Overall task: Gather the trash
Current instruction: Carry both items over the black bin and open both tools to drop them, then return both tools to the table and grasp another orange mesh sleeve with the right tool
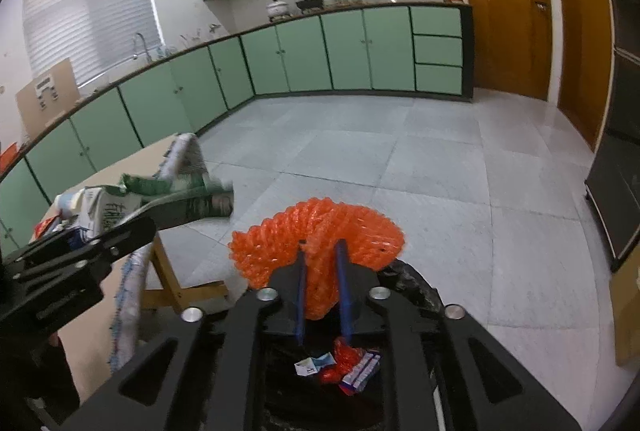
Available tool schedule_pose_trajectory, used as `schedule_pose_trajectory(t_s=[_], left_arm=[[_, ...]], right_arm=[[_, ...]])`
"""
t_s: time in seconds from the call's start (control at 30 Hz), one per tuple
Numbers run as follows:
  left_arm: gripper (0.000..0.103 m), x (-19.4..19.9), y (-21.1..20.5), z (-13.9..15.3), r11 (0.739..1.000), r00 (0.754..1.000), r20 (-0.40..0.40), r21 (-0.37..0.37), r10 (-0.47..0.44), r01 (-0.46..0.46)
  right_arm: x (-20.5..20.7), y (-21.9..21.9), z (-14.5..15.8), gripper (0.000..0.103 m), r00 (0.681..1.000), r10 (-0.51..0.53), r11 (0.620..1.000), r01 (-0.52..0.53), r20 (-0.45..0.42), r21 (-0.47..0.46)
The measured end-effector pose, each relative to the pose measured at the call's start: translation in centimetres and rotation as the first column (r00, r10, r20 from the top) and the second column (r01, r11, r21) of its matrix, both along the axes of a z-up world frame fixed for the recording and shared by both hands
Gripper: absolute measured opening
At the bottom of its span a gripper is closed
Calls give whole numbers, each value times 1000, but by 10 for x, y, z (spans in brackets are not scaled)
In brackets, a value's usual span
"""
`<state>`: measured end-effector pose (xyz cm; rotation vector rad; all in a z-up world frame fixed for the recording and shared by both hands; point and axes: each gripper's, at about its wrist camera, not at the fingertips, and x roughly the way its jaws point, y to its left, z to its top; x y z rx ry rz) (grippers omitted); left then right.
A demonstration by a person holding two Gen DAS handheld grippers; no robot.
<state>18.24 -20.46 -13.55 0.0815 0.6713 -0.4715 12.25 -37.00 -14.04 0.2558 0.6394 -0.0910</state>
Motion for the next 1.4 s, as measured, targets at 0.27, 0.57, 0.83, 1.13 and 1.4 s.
schedule_pose_trajectory(t_s=[0.27, 0.57, 0.83, 1.13, 1.4], left_arm=[[55, -2, 8, -3, 1000, 1000, -10, -8, 12, -12], [65, -9, 74, 24, 990, 988, 61, -20, 140, -139], [77, -30, 169, 38, 944, 936, 134, 19, 325, -331], [77, -42, 269, 28, 850, 849, 114, 57, 515, -523], [77, -49, 304, 15, 820, 821, 78, 57, 566, -570]], right_arm=[[-2, -13, -6, 41, 999, -36, 999, 36, -14, 12], [-8, 22, 14, 76, 999, -9, 1000, 8, 44, 20], [1, 105, 38, 93, 984, 129, 992, -128, 120, -11], [30, 206, 38, 94, 946, 309, 951, -309, 98, -20], [44, 264, 18, 94, 926, 375, 927, -372, 53, -52]])
